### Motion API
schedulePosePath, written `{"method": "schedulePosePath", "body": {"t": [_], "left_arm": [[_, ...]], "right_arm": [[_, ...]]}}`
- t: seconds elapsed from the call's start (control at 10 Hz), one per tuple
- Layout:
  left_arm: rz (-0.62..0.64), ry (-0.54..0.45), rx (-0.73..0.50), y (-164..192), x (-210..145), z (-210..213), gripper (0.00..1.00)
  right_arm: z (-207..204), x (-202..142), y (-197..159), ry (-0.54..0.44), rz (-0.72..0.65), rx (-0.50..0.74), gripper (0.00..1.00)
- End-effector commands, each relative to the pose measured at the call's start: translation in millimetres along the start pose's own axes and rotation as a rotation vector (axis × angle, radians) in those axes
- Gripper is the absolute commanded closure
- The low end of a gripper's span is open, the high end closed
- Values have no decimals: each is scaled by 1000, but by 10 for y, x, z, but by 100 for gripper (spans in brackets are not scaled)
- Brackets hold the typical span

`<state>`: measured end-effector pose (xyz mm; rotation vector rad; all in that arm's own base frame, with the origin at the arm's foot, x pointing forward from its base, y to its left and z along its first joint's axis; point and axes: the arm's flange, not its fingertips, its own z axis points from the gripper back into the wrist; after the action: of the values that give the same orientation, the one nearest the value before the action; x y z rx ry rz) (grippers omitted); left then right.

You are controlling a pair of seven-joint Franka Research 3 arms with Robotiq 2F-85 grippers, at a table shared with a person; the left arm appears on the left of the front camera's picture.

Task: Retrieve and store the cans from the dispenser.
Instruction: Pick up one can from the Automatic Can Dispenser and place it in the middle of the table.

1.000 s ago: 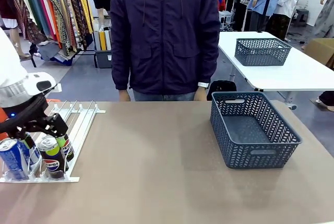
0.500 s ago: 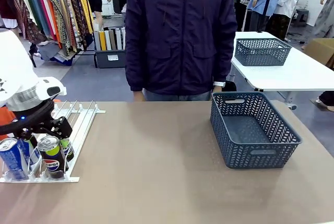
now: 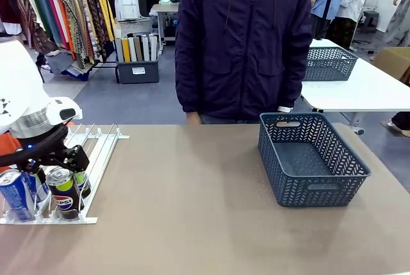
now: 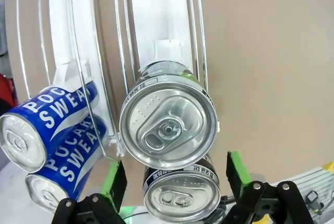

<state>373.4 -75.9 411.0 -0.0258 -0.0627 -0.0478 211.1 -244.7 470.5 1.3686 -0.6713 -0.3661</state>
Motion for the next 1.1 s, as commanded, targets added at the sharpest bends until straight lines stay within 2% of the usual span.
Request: {"method": "schedulePosePath", "body": {"t": [0.0,0.1,0.8,1.0], "left_arm": [[20,0,32,-14,-190,-117,49],[23,2,31,-14,-191,-115,100],[14,3,48,-8,-206,-55,100],[26,-28,45,63,-257,383,100]], "right_arm": [[-13,26,25,-15,22,25,0],[-13,26,25,-15,22,25,0],[-13,26,25,-15,22,25,0],[-13,26,25,-15,22,25,0]]}}
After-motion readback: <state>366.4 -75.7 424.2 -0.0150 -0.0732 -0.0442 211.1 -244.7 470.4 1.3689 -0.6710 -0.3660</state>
